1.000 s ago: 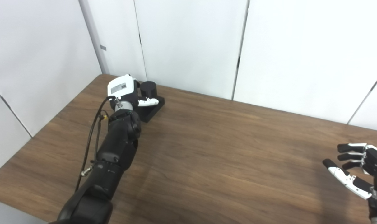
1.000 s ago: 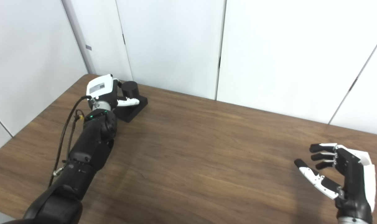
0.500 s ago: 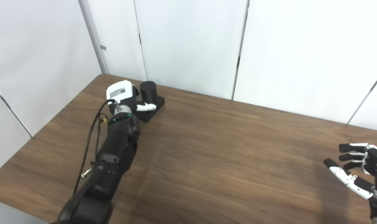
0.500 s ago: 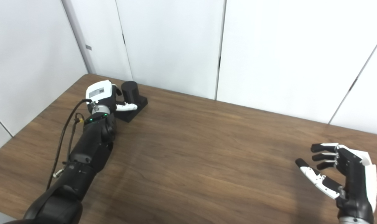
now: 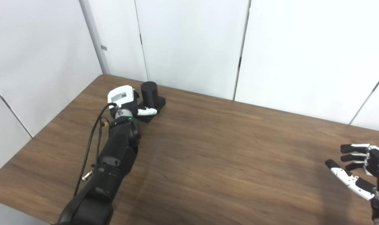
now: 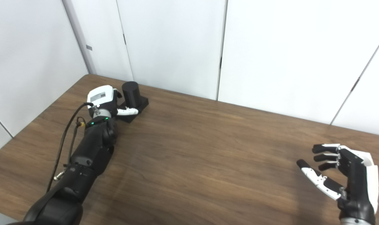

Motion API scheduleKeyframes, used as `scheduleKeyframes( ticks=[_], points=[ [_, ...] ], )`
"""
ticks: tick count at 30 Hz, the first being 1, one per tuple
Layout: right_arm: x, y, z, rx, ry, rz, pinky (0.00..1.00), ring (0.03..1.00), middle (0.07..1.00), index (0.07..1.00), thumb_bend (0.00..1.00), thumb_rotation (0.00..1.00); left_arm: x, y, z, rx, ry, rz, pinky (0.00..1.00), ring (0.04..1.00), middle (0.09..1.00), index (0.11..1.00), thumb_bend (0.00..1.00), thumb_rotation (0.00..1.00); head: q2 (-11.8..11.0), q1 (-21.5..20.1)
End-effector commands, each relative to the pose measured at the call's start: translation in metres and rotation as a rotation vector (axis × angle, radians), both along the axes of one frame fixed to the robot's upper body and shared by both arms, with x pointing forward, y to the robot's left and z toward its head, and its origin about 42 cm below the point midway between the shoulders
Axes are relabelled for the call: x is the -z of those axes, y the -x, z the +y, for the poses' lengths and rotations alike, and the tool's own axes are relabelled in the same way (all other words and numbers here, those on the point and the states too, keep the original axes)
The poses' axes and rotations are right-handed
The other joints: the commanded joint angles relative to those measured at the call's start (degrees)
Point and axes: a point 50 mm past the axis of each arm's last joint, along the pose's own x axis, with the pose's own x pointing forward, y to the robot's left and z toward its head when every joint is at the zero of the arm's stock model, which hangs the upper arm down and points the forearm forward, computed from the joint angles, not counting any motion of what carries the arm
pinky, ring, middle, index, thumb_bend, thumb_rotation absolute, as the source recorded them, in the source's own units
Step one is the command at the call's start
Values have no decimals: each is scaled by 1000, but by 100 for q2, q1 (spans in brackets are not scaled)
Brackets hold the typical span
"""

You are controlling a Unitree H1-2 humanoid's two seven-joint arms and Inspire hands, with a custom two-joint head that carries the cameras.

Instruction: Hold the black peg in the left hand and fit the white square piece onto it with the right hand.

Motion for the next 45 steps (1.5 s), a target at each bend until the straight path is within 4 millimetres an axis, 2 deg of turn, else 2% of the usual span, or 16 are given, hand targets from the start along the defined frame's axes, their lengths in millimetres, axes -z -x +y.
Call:
scheduleKeyframes(
  ticks=[1,7,14,17,23,26,28,30,35,37,38,40,45],
  points=[
    [-20,-4,2,-6,6,-87,382,509,604,491,493,113,-22,-10,0,-1,-23,-71,815,955,967,808,969,580,6,4],
    [-19,-4,2,-2,4,-87,387,514,605,491,493,113,-16,-11,-5,4,-19,-61,809,950,968,854,968,582,34,-13],
    [-21,-3,2,3,14,-83,380,511,608,491,493,113,-11,-13,-11,8,-22,-38,819,949,963,835,961,594,59,-27],
    [-22,-3,1,8,10,-82,382,515,608,491,493,113,-9,-14,-12,8,-24,-24,808,950,963,858,958,600,73,-38],
    [-23,-3,0,7,16,-86,376,510,603,491,493,112,-7,-13,-8,-9,-13,-29,783,936,956,860,900,530,95,-25],
    [-22,-3,-1,7,22,-87,379,511,600,491,493,113,-8,-11,-4,-16,-3,-28,776,933,946,748,852,477,111,-19],
    [-21,-3,-2,10,17,-80,388,519,607,491,493,113,-9,-10,-2,-20,5,-36,753,921,925,645,816,394,119,-8],
    [-21,-3,-3,13,13,-74,390,520,609,491,493,112,-10,-8,1,-22,5,-42,737,912,913,609,805,358,126,15],
    [-19,-5,-4,11,19,-74,394,521,609,491,493,112,-10,-5,6,-21,10,-43,727,878,855,578,773,239,136,28],
    [-19,-5,-4,11,17,-74,396,522,612,491,493,112,-10,-4,8,-16,15,-45,731,868,840,563,778,221,136,28],
    [-18,-5,-5,9,16,-76,399,523,612,491,493,112,-10,-3,8,-15,17,-45,730,862,833,528,652,152,136,28],
    [-18,-5,-5,8,15,-76,402,521,612,491,493,112,-9,-2,9,-12,21,-43,730,850,822,500,555,99,136,28],
    [-20,-4,-5,11,23,-79,397,515,607,491,493,113,-9,2,9,12,29,-31,707,833,797,493,520,80,186,24]
  ],
)
